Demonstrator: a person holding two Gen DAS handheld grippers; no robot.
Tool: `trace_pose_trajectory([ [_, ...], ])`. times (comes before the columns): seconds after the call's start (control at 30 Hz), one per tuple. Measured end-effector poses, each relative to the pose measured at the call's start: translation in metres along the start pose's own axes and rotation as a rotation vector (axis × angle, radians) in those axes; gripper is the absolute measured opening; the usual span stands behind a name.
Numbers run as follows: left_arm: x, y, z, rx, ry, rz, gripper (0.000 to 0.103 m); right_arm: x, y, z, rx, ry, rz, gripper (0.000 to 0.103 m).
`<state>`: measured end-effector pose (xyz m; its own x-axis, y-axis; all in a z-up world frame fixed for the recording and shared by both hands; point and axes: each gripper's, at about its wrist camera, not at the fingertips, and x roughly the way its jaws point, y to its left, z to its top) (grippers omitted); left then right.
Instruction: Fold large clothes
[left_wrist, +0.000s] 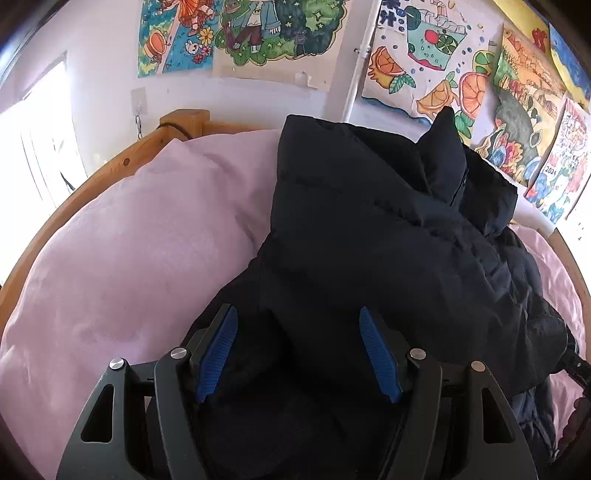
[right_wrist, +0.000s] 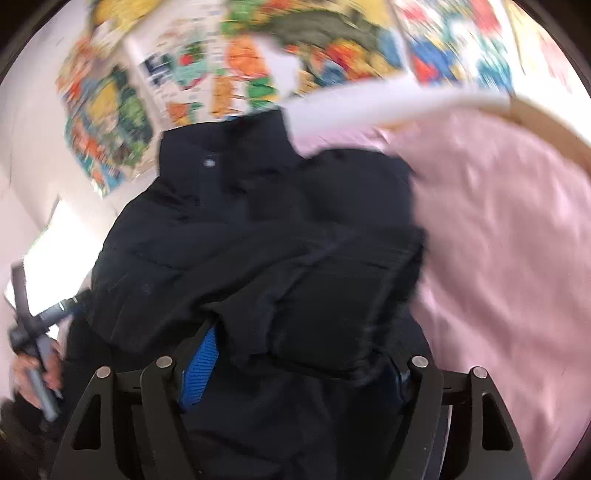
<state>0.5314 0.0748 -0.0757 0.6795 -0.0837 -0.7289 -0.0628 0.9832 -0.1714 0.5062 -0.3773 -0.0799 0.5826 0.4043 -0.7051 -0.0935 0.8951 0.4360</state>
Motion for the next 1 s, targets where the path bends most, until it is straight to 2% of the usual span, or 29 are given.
trace_pose_trajectory([
  [0.1, -0.003, 0.001, -0.001, 0.001, -0.011, -0.005, 0.063, -0.007, -0.018, -0.002, 0.056, 0.029, 0.076, 0.073],
  [0.23, -0.004, -0.005, -0.002, 0.038, -0.021, 0.017, 0.063, -0.015, -0.034, -0.005, 0.066, 0.051, 0.116, 0.073],
  [0.37, -0.004, -0.013, 0.0, 0.062, -0.025, 0.013, 0.063, -0.006, -0.056, 0.004, 0.188, 0.06, 0.183, 0.073],
  [0.43, -0.002, -0.016, 0.001, 0.069, -0.027, 0.015, 0.063, 0.0, -0.065, 0.01, 0.243, 0.05, 0.17, 0.073],
  [0.53, 0.006, -0.021, 0.006, 0.084, -0.017, 0.039, 0.063, 0.017, -0.069, 0.018, 0.24, 0.071, 0.122, 0.073],
  [0.57, 0.008, -0.022, 0.007, 0.088, -0.02, 0.046, 0.063, 0.021, -0.065, 0.022, 0.213, 0.062, 0.098, 0.067],
  [0.63, 0.01, -0.024, 0.008, 0.09, -0.02, 0.056, 0.063, 0.022, -0.058, 0.027, 0.155, 0.042, 0.037, 0.048],
  [0.67, 0.012, -0.024, 0.008, 0.09, -0.018, 0.064, 0.063, 0.019, -0.052, 0.031, 0.123, 0.019, -0.008, 0.03],
  [0.7, 0.013, -0.025, 0.008, 0.091, -0.018, 0.066, 0.063, 0.016, -0.047, 0.034, 0.089, -0.003, -0.054, 0.017],
  [0.73, 0.014, -0.025, 0.009, 0.092, -0.02, 0.069, 0.063, 0.014, -0.043, 0.038, 0.058, -0.02, -0.064, 0.009],
  [0.8, 0.014, -0.026, 0.008, 0.089, -0.019, 0.055, 0.063, 0.003, -0.029, 0.046, -0.037, -0.073, -0.09, 0.007],
  [0.9, 0.012, -0.025, 0.008, 0.058, -0.029, 0.005, 0.07, -0.01, -0.009, 0.054, -0.184, -0.176, -0.18, 0.006],
  [1.0, 0.017, -0.033, 0.009, 0.072, -0.023, 0.047, 0.071, 0.002, -0.005, 0.06, -0.245, -0.191, -0.271, 0.007],
])
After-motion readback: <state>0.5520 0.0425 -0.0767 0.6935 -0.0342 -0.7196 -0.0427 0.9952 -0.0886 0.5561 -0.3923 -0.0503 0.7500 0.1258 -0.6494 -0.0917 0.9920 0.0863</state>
